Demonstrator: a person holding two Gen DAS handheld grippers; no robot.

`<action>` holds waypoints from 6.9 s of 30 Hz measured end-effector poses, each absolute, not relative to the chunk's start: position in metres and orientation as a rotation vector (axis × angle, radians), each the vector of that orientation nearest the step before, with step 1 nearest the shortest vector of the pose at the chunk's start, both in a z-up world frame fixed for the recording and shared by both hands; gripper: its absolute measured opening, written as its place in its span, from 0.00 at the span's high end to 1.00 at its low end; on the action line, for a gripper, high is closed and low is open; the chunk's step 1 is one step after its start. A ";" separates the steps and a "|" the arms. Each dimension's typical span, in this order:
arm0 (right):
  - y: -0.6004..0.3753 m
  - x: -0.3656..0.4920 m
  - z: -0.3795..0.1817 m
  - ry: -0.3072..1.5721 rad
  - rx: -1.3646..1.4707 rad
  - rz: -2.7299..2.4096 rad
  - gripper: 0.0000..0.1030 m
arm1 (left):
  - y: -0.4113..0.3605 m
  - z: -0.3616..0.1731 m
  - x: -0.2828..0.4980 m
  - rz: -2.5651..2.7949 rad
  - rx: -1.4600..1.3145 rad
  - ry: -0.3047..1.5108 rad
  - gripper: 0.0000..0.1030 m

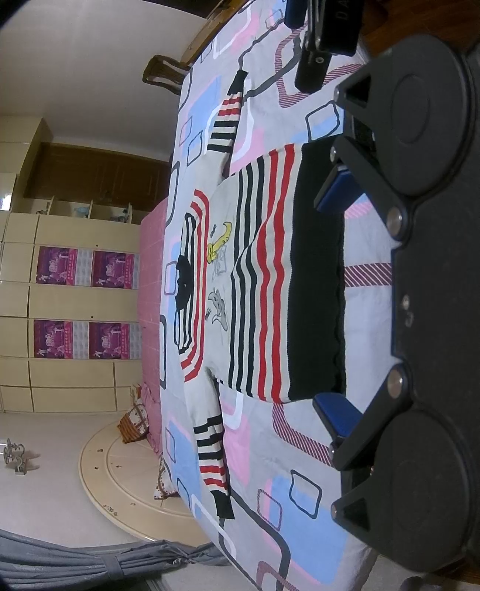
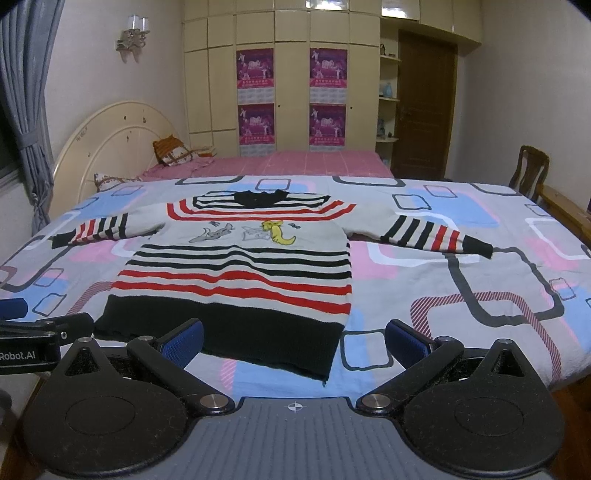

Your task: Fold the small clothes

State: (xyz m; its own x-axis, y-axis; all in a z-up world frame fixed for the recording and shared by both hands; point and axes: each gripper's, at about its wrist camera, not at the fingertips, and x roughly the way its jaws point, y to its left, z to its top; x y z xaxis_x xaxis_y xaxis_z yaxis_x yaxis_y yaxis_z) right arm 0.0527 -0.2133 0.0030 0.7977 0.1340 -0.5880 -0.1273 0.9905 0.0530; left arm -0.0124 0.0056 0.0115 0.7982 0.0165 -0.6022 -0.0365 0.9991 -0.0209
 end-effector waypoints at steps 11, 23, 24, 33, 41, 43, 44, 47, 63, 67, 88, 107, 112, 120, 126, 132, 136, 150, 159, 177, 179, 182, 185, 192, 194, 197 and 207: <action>-0.214 0.051 0.003 0.632 0.012 0.141 0.00 | 0.004 0.010 -0.014 0.031 -0.035 0.647 0.00; -0.214 0.051 0.003 0.632 0.013 0.139 0.00 | 0.006 0.010 -0.016 0.033 -0.040 0.646 0.00; -0.214 0.051 0.002 0.633 0.014 0.139 0.00 | 0.006 0.010 -0.016 0.033 -0.041 0.648 0.00; -0.218 0.059 -0.003 0.640 0.018 0.118 0.00 | 0.011 0.007 -0.007 0.028 -0.042 0.654 0.00; -0.225 0.091 -0.004 0.635 0.034 0.070 0.00 | 0.024 0.011 0.029 0.026 -0.052 0.646 0.00; -0.226 0.101 -0.005 0.634 0.036 0.059 0.00 | 0.026 0.012 0.041 0.018 -0.055 0.647 0.00; -0.227 0.107 -0.005 0.632 0.036 0.051 0.00 | 0.027 0.012 0.048 0.014 -0.055 0.646 0.00; -0.227 0.125 -0.005 0.632 0.037 0.033 0.00 | 0.032 0.012 0.067 0.006 -0.061 0.640 0.00; -0.241 0.215 -0.008 0.603 0.088 -0.075 0.00 | 0.036 0.003 0.167 -0.102 -0.058 0.657 0.00; -0.262 0.234 -0.010 0.599 0.124 -0.098 0.00 | 0.029 -0.002 0.189 -0.126 -0.059 0.656 0.00; -0.488 0.388 -0.104 0.644 0.437 -0.308 0.43 | -0.068 -0.037 0.336 -0.055 -0.153 0.709 0.00; -0.566 0.404 -0.163 0.650 0.710 -0.401 0.81 | -0.115 -0.054 0.382 -0.011 -0.076 0.774 0.01; -0.564 0.420 -0.157 0.661 0.607 -0.396 0.94 | -0.093 -0.058 0.387 0.001 -0.053 0.817 0.05; -0.448 0.442 -0.092 0.585 0.316 -0.115 0.94 | -0.023 -0.069 0.384 0.074 -0.131 0.841 0.08; -0.314 0.457 -0.084 0.632 0.187 0.151 0.95 | 0.041 -0.076 0.376 0.072 -0.214 0.841 0.14; -0.197 0.458 -0.101 0.705 0.082 0.337 0.95 | 0.103 -0.081 0.361 0.057 -0.301 0.839 0.26; -0.150 0.455 -0.122 0.776 0.039 0.387 0.94 | 0.124 -0.082 0.354 0.043 -0.338 0.834 0.26; -0.235 0.413 -0.112 0.790 0.099 0.241 0.66 | 0.035 -0.104 0.425 -0.295 -0.423 0.885 0.33; -0.310 0.406 -0.121 0.867 0.247 0.085 0.66 | -0.017 -0.137 0.484 -0.308 -0.415 0.944 0.78; -0.298 0.414 -0.125 0.875 0.158 0.051 0.71 | 0.092 -0.111 0.446 -0.137 -0.272 0.794 0.94; -0.297 0.415 -0.124 0.880 0.146 0.052 0.71 | 0.088 -0.117 0.446 -0.128 -0.276 0.798 0.94; -0.300 0.411 -0.114 0.854 0.158 0.070 0.71 | 0.090 -0.125 0.445 -0.115 -0.268 0.829 0.89; -0.299 0.400 -0.094 0.764 0.151 0.082 0.71 | 0.099 -0.117 0.431 -0.055 -0.240 0.798 0.74; -0.260 0.434 -0.096 0.760 0.156 0.213 0.71 | 0.067 -0.102 0.441 -0.110 -0.173 0.735 0.74; -0.240 0.445 -0.108 0.803 0.114 0.254 0.71 | 0.050 -0.113 0.454 -0.138 -0.147 0.780 0.73; -0.246 0.451 -0.119 0.839 0.089 0.200 0.72 | 0.057 -0.127 0.460 -0.125 -0.158 0.825 0.73; -0.260 0.529 -0.100 0.744 0.086 0.217 0.72 | 0.036 -0.123 0.489 -0.132 -0.127 0.800 0.74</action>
State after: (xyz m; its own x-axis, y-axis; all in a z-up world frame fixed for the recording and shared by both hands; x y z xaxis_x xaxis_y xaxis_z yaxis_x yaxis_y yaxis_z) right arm 0.5292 -0.2599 -0.1000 0.7146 0.2264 -0.6618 -0.1657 0.9740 0.1543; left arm 0.4893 0.0357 -0.1234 0.6896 -0.1658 -0.7049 0.0699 0.9841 -0.1631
